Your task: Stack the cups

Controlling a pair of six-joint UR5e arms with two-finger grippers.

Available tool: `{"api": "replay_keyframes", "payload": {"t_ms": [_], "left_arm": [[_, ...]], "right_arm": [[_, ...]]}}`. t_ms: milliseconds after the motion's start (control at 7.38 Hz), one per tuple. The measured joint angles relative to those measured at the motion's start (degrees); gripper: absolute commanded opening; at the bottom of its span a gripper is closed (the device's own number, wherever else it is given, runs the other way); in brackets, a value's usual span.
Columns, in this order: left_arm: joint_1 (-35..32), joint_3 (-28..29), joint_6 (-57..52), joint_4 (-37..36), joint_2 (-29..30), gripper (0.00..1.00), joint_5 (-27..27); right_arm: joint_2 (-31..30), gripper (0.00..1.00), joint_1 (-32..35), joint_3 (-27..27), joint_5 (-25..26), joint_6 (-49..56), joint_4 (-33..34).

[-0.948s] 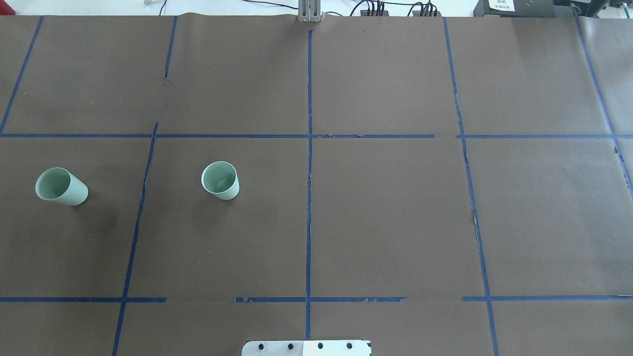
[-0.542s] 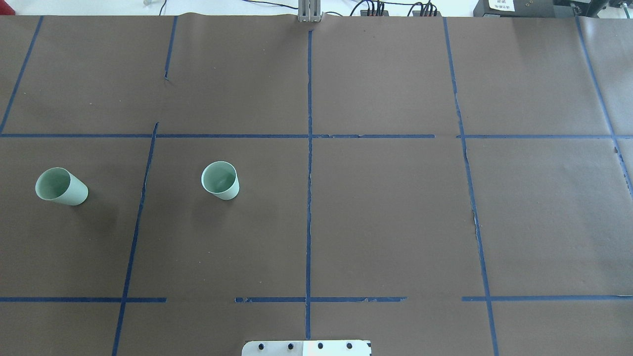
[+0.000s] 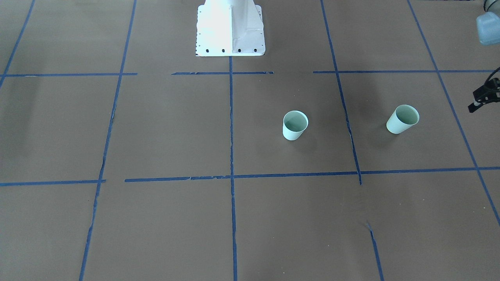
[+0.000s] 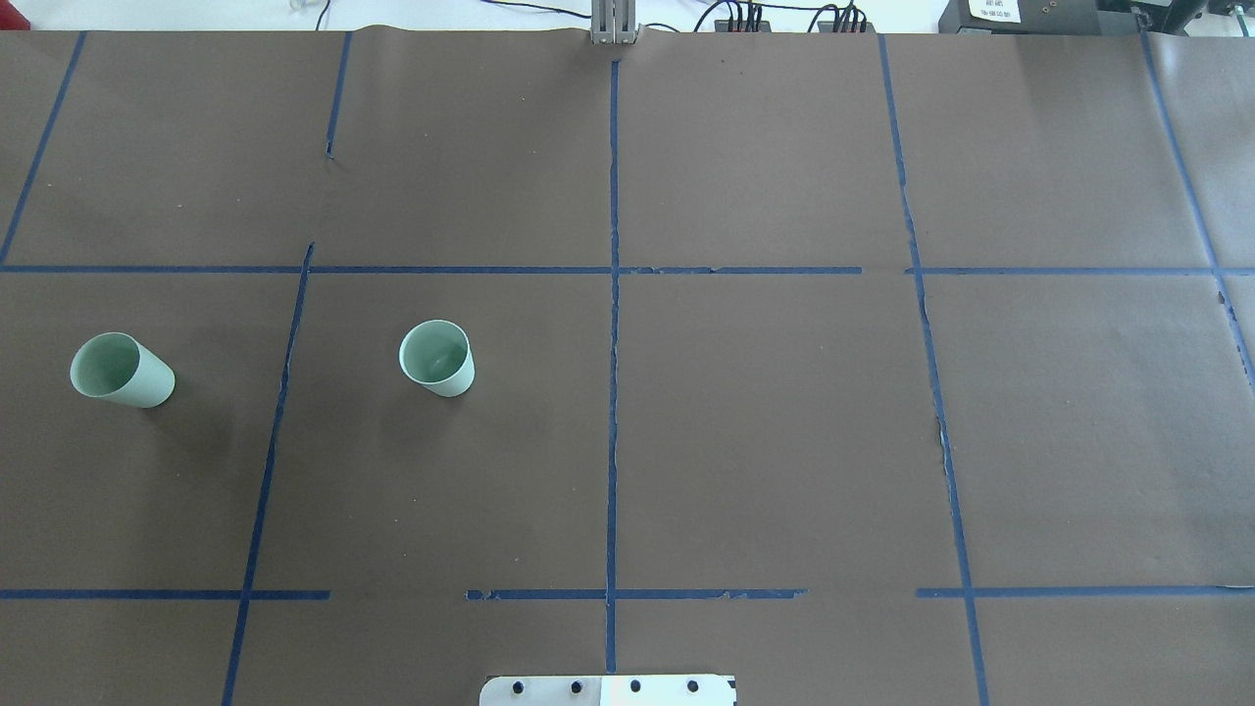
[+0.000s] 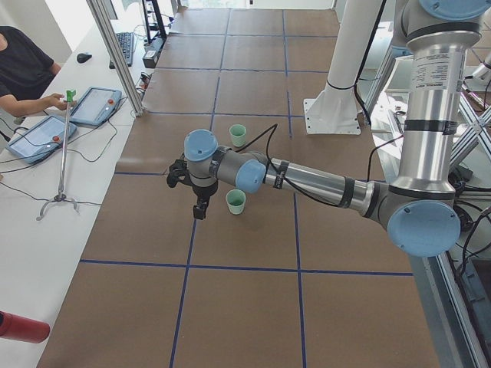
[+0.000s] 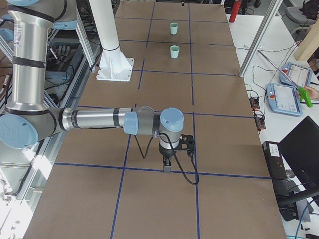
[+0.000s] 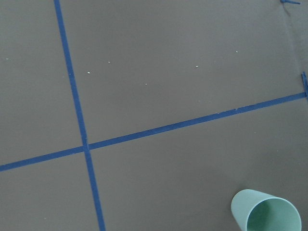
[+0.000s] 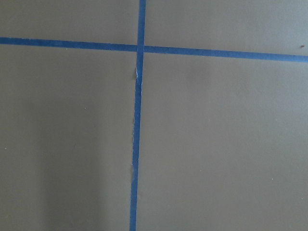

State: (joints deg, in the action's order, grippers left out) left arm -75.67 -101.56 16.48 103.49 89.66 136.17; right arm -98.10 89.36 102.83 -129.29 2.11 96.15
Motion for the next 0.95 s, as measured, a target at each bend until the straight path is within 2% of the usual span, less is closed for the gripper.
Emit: {"api": "replay_keyframes", "payload": {"t_ms": [271,677,948], "left_arm": [[6.5,0.2,12.2,11.8,-4.3,1.0,-0.3],[13.7,1.6,19.8,16.3,-5.2,1.0,-4.1],[15.1,3.1,21.1,17.0,-3.9,1.0,-4.9]], "right_arm": [[0.0,1.0,0.0,0.0,0.0,0.0,0.0],[0.0,1.0,-0.1,0.0,0.0,0.0,0.0],[0.0,1.0,-0.1,0.0,0.0,0.0,0.0]]}}
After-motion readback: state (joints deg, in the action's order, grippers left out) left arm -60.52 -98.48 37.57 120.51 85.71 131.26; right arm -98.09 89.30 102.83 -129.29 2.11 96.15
